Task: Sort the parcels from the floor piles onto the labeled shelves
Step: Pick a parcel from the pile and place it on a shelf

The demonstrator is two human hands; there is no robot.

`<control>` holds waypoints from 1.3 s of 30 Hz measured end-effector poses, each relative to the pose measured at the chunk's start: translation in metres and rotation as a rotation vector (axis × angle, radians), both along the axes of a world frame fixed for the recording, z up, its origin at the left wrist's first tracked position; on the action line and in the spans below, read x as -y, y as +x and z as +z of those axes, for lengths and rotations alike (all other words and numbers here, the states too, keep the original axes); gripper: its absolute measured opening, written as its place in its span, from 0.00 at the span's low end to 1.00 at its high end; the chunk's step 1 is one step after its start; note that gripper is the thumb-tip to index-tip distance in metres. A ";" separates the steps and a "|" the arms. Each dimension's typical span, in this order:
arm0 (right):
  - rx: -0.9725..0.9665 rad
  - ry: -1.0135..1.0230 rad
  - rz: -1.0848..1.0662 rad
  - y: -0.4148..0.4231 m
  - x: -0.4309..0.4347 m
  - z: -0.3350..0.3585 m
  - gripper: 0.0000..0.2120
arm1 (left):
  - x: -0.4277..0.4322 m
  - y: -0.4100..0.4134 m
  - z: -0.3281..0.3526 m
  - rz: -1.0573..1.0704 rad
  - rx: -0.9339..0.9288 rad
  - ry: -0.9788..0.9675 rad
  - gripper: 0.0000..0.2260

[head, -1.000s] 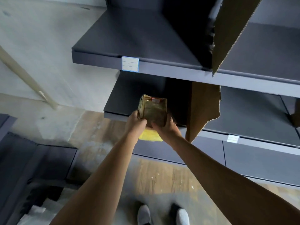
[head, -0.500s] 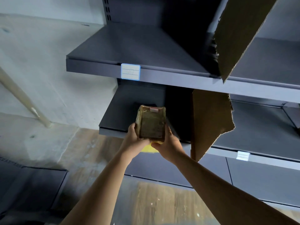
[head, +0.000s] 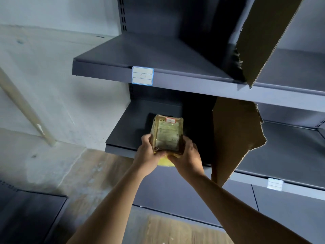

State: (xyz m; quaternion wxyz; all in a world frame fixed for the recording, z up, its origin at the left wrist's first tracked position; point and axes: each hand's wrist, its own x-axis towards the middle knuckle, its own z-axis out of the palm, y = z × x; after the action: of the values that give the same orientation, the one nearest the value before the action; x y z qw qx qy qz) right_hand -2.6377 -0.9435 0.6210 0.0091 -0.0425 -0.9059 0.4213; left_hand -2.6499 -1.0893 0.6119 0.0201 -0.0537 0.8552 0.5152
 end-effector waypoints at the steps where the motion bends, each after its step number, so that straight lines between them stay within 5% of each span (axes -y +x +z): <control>1: -0.006 -0.032 -0.020 -0.002 -0.001 0.000 0.32 | -0.001 -0.005 0.000 0.002 -0.005 -0.037 0.30; 6: -0.004 -0.011 -0.055 -0.022 0.000 0.001 0.14 | -0.001 -0.033 -0.001 0.003 -0.055 -0.181 0.31; 10: -0.077 0.051 -0.078 -0.038 0.010 -0.003 0.12 | 0.000 -0.049 0.005 0.051 -0.130 -0.424 0.30; 15: -0.054 0.065 -0.105 -0.060 0.017 0.005 0.15 | -0.005 -0.065 0.006 0.089 -0.153 -0.347 0.26; 24: 0.026 -0.027 -0.094 -0.062 0.019 0.017 0.22 | -0.001 -0.071 0.019 -0.051 0.033 -0.185 0.34; 33: 0.103 -0.171 -0.098 -0.001 0.009 0.060 0.11 | -0.015 0.004 0.053 0.104 0.019 -0.127 0.23; 39: 0.082 -0.372 -0.108 0.069 -0.017 0.115 0.12 | -0.056 0.078 0.091 0.207 0.036 0.029 0.16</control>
State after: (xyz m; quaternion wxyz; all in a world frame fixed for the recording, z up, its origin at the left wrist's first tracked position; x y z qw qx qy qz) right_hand -2.5689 -0.9265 0.7360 -0.0132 -0.1094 -0.8085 0.5781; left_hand -2.5724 -1.0333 0.7032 -0.0170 -0.1507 0.8371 0.5256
